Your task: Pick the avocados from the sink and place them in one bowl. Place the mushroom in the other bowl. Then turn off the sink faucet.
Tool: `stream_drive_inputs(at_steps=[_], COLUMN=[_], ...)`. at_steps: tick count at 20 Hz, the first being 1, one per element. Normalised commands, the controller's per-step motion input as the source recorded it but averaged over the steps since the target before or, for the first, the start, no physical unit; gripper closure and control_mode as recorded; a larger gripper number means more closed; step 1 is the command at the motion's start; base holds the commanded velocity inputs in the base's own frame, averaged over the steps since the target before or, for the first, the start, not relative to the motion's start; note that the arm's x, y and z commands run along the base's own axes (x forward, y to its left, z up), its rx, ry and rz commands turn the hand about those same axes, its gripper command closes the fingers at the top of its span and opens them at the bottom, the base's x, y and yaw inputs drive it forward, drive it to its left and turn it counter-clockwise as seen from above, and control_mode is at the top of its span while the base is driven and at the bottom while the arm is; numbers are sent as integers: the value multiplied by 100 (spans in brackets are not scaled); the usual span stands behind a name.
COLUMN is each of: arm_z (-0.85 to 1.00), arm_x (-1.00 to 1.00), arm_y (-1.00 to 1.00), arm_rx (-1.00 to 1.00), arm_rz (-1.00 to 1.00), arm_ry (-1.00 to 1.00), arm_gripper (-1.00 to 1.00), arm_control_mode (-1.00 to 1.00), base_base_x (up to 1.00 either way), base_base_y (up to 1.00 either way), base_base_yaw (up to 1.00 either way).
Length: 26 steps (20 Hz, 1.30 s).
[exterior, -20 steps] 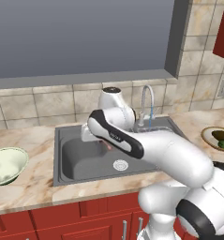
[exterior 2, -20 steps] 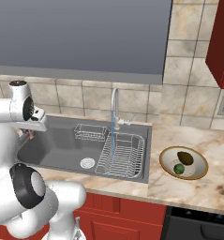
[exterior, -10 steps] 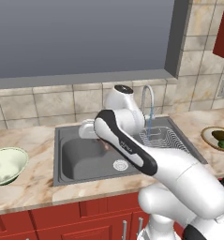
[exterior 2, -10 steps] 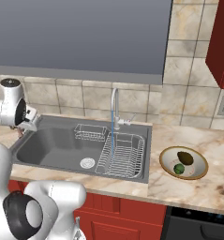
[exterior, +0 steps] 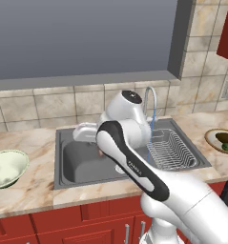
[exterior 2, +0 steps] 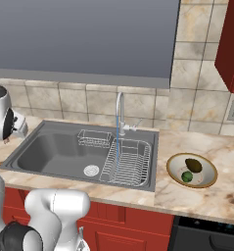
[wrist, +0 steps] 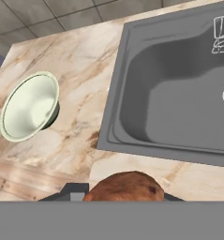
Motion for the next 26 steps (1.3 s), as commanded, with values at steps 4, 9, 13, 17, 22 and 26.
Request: stream_drive_inputs(at_steps=[4,9,13,17,22,26], arm_z=[22,14,9,2,0,0], arm_x=[-25,-17,-10,-7,-2,0], arm_y=[36,45,52,53,55,58], arm_rx=[5,3,1,0,0,0], arm_rz=[0,0,0,0,0,0], arm_ry=[-4,0,0,0,0,0], arm_gripper=[100,100,100,100,100,100], arm_control_mode=[-100,-100,-100,-100,-100,-100], base_base_x=[0,0,0,0,0,0], base_base_y=[0,0,0,0,0,0], base_base_yaw=[0,0,0,0,0,0])
